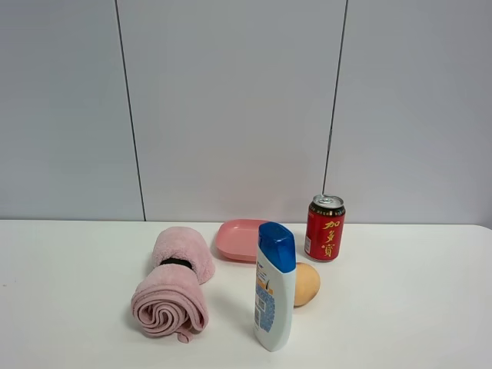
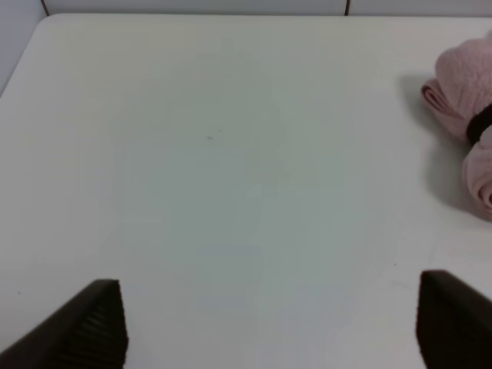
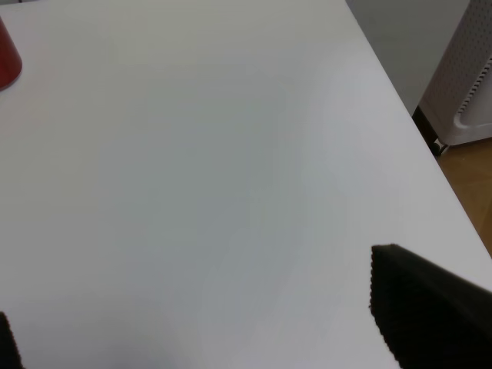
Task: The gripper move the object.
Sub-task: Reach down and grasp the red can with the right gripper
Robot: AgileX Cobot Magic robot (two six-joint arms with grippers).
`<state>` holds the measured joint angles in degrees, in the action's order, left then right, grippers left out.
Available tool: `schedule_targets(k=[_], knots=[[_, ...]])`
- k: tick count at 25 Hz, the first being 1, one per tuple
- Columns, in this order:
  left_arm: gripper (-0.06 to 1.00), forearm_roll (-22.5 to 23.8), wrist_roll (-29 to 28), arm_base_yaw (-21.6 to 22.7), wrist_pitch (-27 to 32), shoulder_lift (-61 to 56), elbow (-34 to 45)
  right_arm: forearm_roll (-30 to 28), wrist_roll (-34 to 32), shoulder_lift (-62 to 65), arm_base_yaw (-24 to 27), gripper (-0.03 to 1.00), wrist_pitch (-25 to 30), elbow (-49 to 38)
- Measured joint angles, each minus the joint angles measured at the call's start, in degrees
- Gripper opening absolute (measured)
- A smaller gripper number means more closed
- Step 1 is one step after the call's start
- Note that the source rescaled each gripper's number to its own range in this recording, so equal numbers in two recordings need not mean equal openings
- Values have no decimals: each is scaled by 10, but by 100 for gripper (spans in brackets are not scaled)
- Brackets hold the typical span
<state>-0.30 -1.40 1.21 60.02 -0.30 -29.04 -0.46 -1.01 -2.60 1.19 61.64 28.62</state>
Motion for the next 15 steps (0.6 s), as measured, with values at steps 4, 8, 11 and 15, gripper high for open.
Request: schedule_targets(k=[4, 8, 11, 15], knots=[[100, 0, 0, 0, 0, 0, 0, 0, 0, 0, 0, 77, 0, 0], [100, 0, 0, 0, 0, 0, 0, 0, 0, 0, 0, 77, 0, 0], [100, 0, 0, 0, 0, 0, 0, 0, 0, 0, 0, 77, 0, 0], [100, 0, 0, 0, 0, 0, 0, 0, 0, 0, 0, 77, 0, 0]])
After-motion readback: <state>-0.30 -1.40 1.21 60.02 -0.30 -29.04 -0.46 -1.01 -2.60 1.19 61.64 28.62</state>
